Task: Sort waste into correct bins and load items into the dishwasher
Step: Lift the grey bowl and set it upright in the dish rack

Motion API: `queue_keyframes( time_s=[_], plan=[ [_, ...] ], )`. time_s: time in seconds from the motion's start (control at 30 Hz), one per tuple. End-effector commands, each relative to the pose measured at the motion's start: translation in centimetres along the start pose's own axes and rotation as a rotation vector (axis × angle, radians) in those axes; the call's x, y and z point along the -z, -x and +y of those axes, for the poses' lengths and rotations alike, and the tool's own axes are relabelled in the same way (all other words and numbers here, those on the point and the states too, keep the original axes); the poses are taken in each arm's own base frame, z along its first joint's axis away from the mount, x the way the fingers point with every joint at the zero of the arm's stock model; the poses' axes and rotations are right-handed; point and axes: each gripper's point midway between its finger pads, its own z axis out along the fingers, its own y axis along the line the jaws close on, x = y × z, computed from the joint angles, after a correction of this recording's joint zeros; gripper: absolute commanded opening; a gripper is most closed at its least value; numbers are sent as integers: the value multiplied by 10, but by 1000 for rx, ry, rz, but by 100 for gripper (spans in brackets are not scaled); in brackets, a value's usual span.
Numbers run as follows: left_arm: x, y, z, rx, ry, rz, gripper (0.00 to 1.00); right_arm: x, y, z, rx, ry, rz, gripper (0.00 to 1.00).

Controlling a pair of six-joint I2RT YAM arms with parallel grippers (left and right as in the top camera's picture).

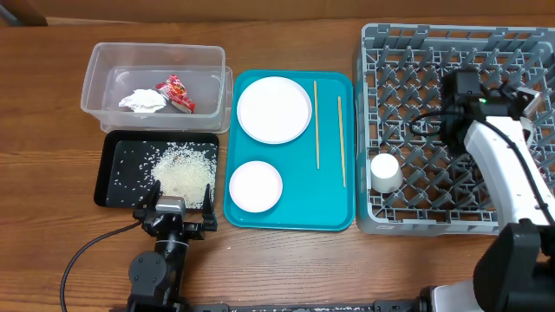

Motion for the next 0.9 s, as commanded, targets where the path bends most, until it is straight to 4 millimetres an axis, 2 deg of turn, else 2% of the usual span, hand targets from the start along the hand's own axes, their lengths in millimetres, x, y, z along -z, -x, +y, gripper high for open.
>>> queue_keyframes(
  time_s=[0.0,0.23,0.37,0.57,0.73,0.87],
  plan=[
    [0,1,0,-8,-1,-7,100,6,-6,15,40,15,-10,4],
    [0,1,0,-8,-1,-7,100,31,4,30,59,29,-118,4],
    [0,1,0,-8,-1,-7,100,33,6,37,79,38,-132,4],
    [0,1,0,-8,-1,-7,100,28,-3,48,165,24,-113,4],
    [0,1,0,-8,-1,-7,100,43,-9,56,221,41,-139,4],
    [0,1,0,-8,-1,-7,100,53,-1,48,217,-17,-214,4]
  ],
)
